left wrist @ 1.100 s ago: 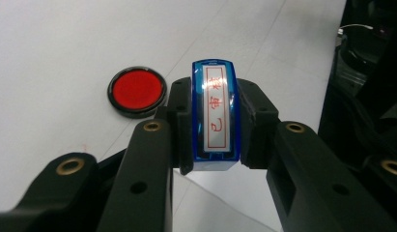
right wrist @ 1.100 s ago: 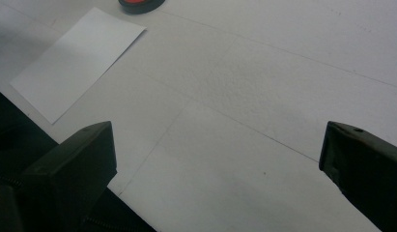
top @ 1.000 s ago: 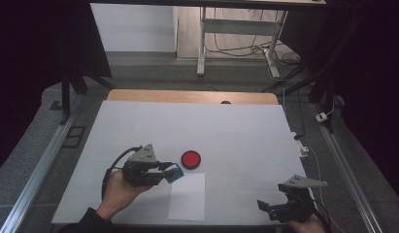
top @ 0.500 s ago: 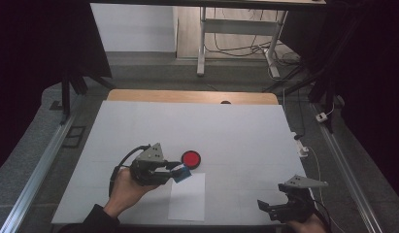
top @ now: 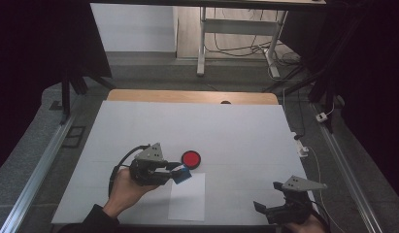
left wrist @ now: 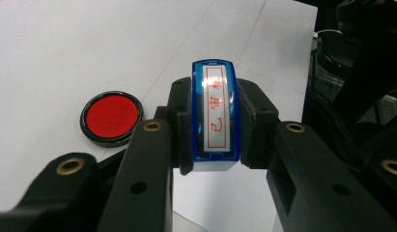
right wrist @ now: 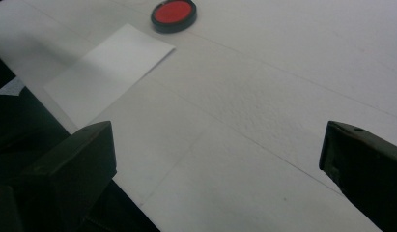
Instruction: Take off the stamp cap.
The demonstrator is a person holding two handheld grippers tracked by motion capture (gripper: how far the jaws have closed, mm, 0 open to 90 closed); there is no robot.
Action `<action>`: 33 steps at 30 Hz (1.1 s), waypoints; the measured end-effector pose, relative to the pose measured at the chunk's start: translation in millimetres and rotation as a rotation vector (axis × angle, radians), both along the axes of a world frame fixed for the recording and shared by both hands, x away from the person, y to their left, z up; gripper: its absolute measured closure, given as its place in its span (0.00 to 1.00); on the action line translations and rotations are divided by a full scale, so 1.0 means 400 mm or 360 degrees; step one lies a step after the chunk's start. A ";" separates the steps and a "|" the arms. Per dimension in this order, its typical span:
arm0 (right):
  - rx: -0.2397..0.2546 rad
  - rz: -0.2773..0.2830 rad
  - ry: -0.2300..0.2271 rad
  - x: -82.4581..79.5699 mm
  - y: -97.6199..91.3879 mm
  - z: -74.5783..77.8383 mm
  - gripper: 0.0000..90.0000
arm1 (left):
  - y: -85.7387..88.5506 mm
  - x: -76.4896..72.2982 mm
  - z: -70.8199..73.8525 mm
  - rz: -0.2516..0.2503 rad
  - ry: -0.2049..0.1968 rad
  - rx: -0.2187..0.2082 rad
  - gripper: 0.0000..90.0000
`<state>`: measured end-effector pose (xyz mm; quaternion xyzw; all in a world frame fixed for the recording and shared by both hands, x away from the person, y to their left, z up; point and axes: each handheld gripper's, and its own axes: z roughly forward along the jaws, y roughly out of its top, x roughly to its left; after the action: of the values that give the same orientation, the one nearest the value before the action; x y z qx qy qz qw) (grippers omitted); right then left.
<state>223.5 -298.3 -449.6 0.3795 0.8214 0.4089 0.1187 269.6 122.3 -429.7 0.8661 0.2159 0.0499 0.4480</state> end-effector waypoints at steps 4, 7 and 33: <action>0.0009 0.0056 -0.0029 0.002 0.015 0.004 0.00 | -0.002 -0.001 -0.003 -0.0010 -0.0009 -0.0006 0.78; 0.0019 0.0104 -0.0038 0.005 0.028 0.005 0.00 | -0.002 0.000 -0.004 -0.0014 -0.0003 -0.0010 0.78; 0.0076 0.0512 -0.0050 0.040 0.196 0.004 0.00 | 0.002 -0.001 -0.005 -0.0031 0.0001 -0.0047 0.78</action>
<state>239.4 -220.1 -448.2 0.2394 0.8596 0.4480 0.0554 269.4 123.0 -431.6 0.8614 0.2085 0.0421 0.4612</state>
